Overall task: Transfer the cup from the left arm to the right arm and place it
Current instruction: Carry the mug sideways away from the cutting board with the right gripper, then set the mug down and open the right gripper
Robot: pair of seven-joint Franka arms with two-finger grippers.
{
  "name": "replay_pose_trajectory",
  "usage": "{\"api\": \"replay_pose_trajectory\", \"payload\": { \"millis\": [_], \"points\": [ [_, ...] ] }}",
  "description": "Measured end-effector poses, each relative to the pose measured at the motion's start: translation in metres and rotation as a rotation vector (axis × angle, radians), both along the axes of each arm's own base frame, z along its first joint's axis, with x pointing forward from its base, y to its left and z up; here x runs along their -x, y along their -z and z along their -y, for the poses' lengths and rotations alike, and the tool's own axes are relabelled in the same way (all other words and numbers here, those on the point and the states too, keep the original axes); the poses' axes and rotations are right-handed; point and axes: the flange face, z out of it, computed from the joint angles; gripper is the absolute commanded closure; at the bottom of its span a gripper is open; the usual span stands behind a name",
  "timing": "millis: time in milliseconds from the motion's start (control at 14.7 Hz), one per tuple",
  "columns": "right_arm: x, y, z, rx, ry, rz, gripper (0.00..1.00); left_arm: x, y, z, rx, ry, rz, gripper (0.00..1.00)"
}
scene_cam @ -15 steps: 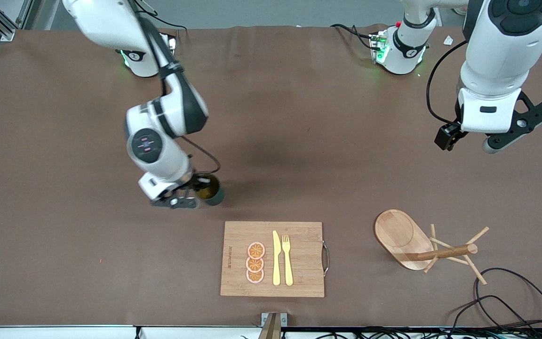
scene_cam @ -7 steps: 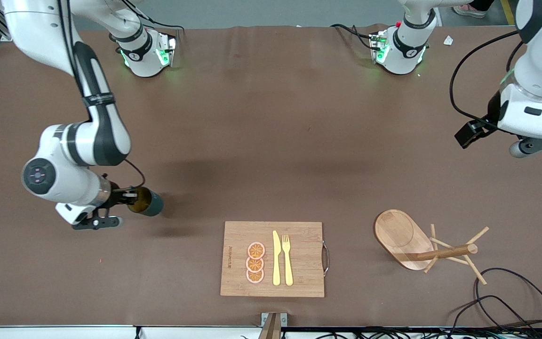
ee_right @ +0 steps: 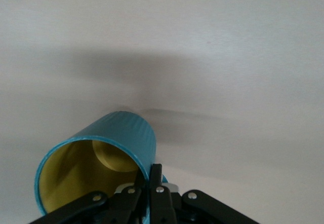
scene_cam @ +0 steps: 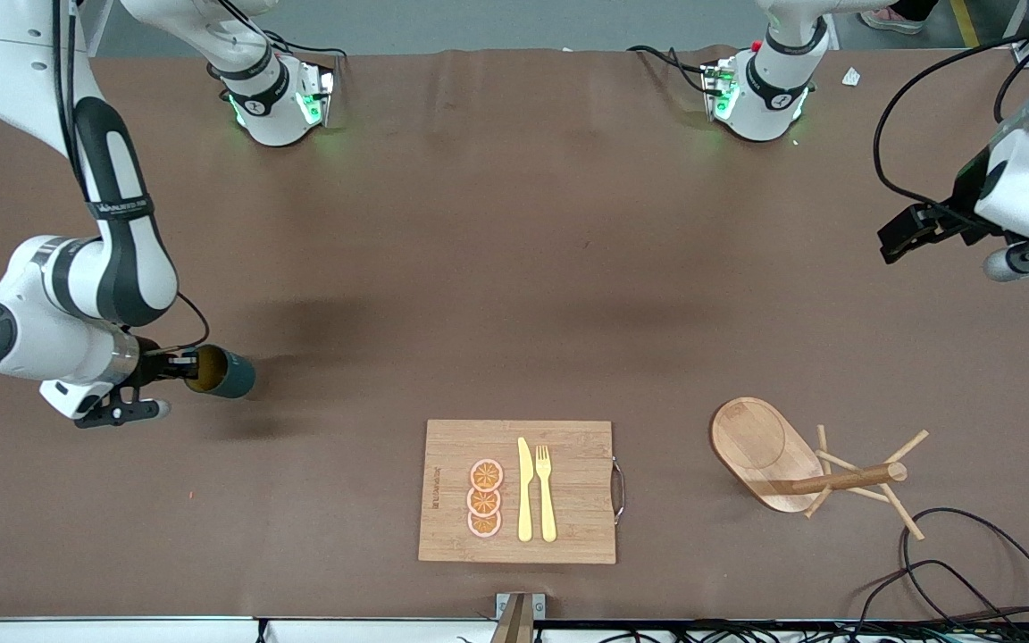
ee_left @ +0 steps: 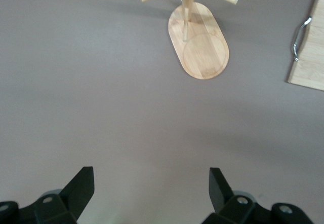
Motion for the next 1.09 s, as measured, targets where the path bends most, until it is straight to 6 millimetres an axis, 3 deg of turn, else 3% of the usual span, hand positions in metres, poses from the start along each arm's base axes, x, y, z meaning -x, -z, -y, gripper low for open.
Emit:
{"api": "replay_pose_trajectory", "payload": {
  "millis": [204,409,681,953,1090],
  "points": [
    [0.009,0.015,0.004,0.003,-0.007,0.008,0.99,0.011,-0.003,-0.015,0.011,0.065,-0.004,0.0],
    [0.01,0.018,-0.001,0.001,-0.014,0.01,0.96,0.022,-0.006,-0.013,0.007,0.088,0.003,0.0],
    [0.012,0.021,-0.001,0.003,-0.016,0.014,0.73,0.028,-0.007,-0.008,0.007,0.157,0.002,0.0],
    [0.012,0.021,-0.002,0.003,-0.019,0.016,0.22,0.028,-0.008,-0.008,0.024,0.185,0.003,0.0],
    [0.004,0.009,-0.004,-0.001,-0.024,0.014,0.0,0.028,-0.007,-0.007,0.039,0.184,0.004,0.0]
  ]
}}
